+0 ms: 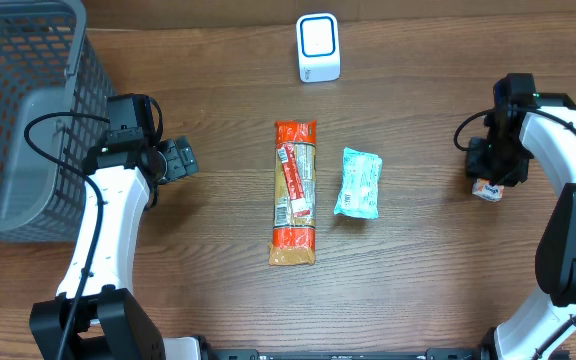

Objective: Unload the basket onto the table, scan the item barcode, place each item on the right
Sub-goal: 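Carry the orange packet to the right and set it on the table, then move the right gripper to the teal snack pack and grasp it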

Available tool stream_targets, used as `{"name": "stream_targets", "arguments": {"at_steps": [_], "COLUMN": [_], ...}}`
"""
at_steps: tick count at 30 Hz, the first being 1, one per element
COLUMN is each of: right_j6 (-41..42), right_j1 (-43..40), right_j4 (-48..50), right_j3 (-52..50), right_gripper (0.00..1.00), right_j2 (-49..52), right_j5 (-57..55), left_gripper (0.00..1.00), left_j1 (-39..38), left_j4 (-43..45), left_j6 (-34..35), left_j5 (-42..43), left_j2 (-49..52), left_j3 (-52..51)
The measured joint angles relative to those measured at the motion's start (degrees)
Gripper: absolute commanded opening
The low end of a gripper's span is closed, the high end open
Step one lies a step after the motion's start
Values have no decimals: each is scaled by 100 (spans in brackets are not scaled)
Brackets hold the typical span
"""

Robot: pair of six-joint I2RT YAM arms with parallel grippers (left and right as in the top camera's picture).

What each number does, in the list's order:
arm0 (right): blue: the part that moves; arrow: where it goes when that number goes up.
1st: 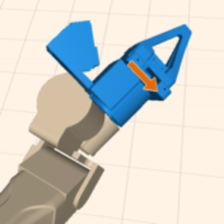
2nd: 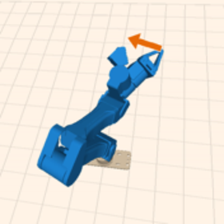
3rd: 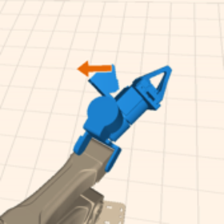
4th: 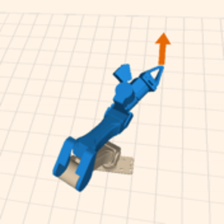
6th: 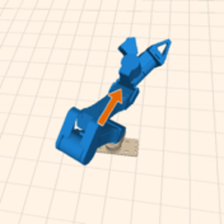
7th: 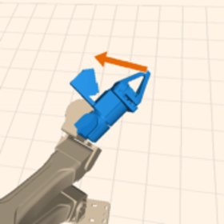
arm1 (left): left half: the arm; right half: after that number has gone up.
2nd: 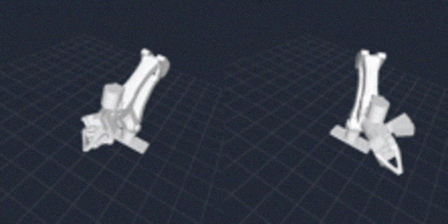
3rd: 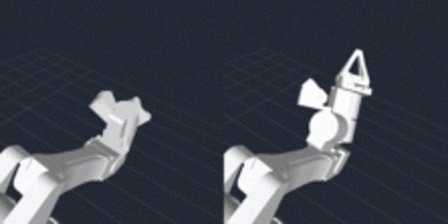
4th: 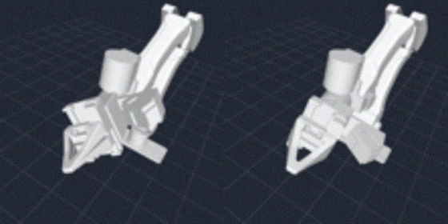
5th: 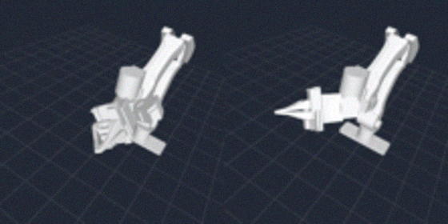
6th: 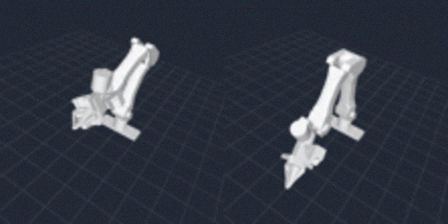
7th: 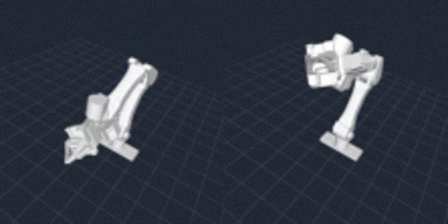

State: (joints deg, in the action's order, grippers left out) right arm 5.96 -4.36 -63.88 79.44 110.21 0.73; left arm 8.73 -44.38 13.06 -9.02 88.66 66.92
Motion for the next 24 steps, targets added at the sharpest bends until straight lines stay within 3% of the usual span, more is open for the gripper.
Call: {"name": "stream_targets", "arguments": {"at_steps": [10,15,17,24], "right_j6": [-890,-1051,-1071,-1012], "right_j1": [31,188,317,868], "right_j4": [-437,-262,-111,791], "right_j3": [723,662,531,-44], "right_gripper": [51,59,73,73], "right_j2": [-407,-483,-483,-483], "right_j5": [3211,3788,3880,4019], "left_gripper": [100,100,100,100], "left_j1": [0,0,0,0], "left_j4": [0,0,0,0], "left_j6": [0,0,0,0], "left_j5": [0,0,0,0], "left_j2": [0,0,0,0], "left_j3": [0,0,0,0]}}
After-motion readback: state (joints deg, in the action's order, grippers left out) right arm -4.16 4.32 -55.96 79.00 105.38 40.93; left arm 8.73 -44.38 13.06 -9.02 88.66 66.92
